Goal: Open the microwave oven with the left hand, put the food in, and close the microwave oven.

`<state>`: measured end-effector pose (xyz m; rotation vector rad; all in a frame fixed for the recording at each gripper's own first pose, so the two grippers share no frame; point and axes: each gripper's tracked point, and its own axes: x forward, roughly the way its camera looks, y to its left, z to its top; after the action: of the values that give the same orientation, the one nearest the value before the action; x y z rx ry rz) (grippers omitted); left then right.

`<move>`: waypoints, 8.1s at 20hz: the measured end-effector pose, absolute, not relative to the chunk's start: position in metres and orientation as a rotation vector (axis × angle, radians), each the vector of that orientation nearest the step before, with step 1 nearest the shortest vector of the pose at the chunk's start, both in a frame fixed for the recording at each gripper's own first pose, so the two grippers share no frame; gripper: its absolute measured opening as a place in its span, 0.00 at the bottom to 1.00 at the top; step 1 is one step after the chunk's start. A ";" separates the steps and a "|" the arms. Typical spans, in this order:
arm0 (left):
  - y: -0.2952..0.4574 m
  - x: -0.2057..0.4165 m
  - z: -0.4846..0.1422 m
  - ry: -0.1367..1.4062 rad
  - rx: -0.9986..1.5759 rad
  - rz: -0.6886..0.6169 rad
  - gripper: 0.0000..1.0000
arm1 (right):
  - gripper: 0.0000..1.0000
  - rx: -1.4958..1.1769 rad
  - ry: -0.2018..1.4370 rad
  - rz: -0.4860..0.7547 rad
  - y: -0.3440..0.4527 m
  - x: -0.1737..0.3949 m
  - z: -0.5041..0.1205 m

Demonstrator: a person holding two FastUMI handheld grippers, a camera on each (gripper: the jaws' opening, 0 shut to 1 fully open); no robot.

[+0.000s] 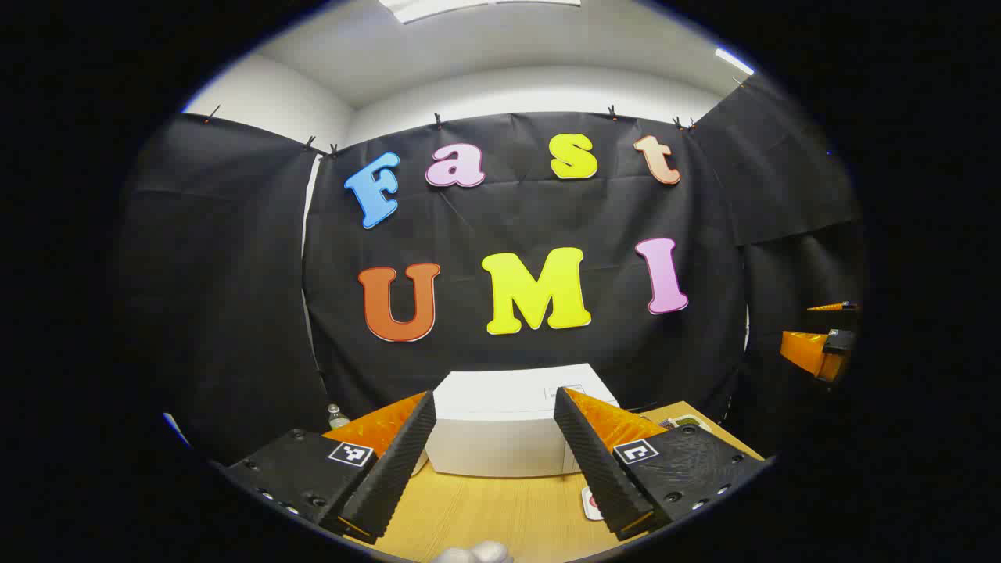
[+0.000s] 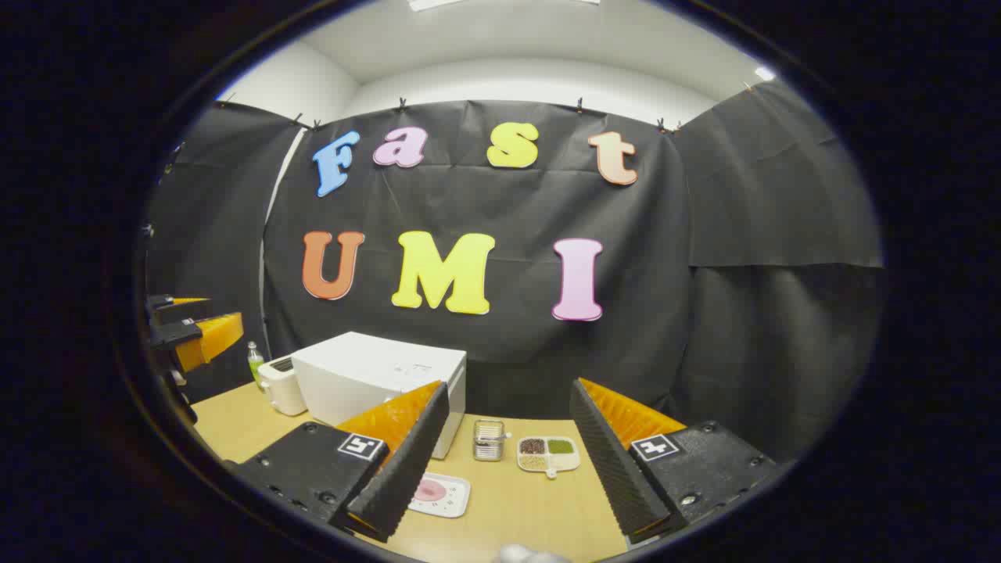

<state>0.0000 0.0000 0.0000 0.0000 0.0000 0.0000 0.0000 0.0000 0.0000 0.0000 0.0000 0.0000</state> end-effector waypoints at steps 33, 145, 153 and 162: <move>-0.124 0.199 -0.245 0.192 -0.081 -0.076 0.96 | 1.00 -0.101 0.054 -0.096 -0.064 0.001 0.010; 0.145 -0.009 -0.191 0.214 0.008 -0.012 0.96 | 0.00 0.241 1.278 0.137 0.100 0.122 -0.413; 0.145 -0.012 -0.186 0.202 0.024 -0.012 0.96 | 0.04 0.373 1.255 0.171 0.111 0.116 -0.413; 0.140 -0.017 -0.173 0.212 0.071 -0.030 0.96 | 0.04 0.645 1.019 0.207 0.144 0.124 -0.374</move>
<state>-0.0173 0.1401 -0.1732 0.0713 0.2119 -0.0302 0.1241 0.1441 -0.3740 0.6450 1.0188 0.2071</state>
